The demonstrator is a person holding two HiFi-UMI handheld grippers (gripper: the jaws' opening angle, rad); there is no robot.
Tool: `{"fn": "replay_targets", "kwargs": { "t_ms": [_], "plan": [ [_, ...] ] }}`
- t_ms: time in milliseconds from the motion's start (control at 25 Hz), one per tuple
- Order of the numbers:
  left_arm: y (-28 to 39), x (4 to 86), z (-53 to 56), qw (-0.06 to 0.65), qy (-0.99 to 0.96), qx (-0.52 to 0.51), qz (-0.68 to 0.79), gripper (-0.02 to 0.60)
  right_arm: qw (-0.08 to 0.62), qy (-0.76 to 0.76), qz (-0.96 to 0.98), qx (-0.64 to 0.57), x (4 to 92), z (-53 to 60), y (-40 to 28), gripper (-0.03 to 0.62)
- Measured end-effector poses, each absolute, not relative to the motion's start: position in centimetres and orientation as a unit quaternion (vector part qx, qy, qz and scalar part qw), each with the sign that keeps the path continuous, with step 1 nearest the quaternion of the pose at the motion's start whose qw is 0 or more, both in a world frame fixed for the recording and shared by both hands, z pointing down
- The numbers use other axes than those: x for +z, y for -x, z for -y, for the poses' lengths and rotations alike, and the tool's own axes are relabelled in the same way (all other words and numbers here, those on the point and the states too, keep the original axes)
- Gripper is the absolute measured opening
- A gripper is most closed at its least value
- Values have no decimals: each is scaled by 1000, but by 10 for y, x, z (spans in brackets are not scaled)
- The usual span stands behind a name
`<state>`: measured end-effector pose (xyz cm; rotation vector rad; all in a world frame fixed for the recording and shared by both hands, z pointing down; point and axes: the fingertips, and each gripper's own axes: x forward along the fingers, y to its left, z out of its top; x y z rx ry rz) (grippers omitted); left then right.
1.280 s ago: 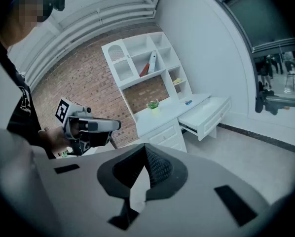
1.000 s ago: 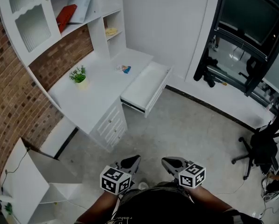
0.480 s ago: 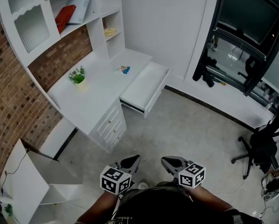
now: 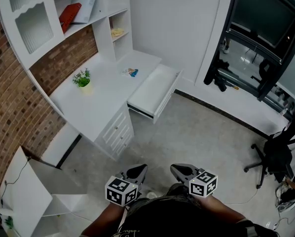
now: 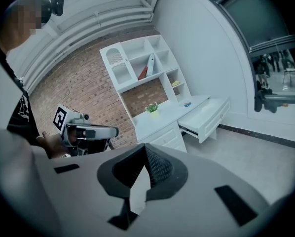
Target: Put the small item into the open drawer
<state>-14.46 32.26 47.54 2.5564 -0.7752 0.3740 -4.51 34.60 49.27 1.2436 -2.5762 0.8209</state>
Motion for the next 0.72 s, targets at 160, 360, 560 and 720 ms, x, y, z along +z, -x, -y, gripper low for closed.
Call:
{"fn": "replay_targets", "kwargs": {
  "t_ms": [160,360,560,720],
  "plan": [
    [146,478,-322,224,-925,137,276,15,76,-431,853,284,492,-340,36,5],
    [138,482,-313,231,-924,141,269,15,73,-435,851,286,490,-327,29,5],
    [126,483,-290,229,-925,142,268,15,70,-432,850,293,496,-306,19,5],
    [123,481,-264,228,-923,143,276,15,60,-429,851,298,497,-274,14,5]
  ]
}}
